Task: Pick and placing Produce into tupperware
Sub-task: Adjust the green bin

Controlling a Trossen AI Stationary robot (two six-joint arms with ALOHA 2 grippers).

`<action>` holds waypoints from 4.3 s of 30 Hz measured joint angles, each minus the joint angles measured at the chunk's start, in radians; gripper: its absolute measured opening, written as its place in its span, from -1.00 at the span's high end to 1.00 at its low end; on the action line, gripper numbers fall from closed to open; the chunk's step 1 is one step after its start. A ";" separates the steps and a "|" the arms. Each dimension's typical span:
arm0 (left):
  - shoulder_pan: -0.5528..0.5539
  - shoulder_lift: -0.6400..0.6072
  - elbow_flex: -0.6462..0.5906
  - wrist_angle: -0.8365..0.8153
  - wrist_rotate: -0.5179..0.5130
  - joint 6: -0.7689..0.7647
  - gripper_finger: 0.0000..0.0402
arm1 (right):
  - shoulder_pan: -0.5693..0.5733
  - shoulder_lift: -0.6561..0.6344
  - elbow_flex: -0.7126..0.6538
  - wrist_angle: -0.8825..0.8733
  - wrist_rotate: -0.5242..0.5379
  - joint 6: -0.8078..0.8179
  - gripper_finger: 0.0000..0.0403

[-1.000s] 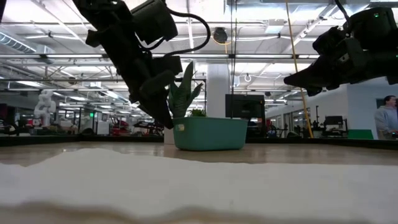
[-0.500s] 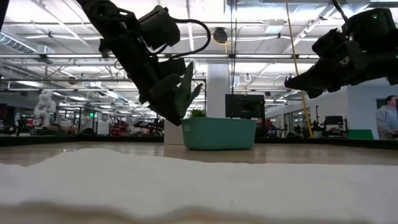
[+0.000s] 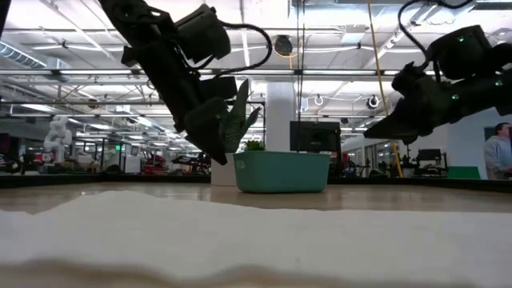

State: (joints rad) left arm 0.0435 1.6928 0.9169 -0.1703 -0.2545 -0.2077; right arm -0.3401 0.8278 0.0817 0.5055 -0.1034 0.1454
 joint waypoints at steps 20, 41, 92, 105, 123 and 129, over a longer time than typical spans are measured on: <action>-0.047 0.000 -0.155 0.254 -0.031 -0.087 1.00 | -0.185 0.549 0.244 0.155 -0.213 -0.059 1.00; 0.030 0.000 -0.155 0.353 0.082 -0.006 1.00 | -0.127 0.742 0.357 0.172 -0.248 -0.033 1.00; 0.079 0.000 -0.156 0.349 0.119 0.031 1.00 | 0.002 0.742 0.362 0.162 -0.243 0.054 1.00; 0.065 0.000 -0.156 0.348 0.122 0.031 1.00 | -0.007 0.742 0.363 0.163 -0.239 0.052 1.00; 0.065 0.000 -0.153 0.328 0.094 0.037 1.00 | -0.007 0.741 0.365 0.136 -0.238 0.056 1.00; 0.065 0.000 -0.153 0.322 0.093 0.030 1.00 | -0.007 0.741 0.366 0.130 -0.238 0.063 1.00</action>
State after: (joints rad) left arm 0.1089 1.6932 0.7643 0.1514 -0.1616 -0.1776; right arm -0.3473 1.5688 0.4473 0.6350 -0.3412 0.2089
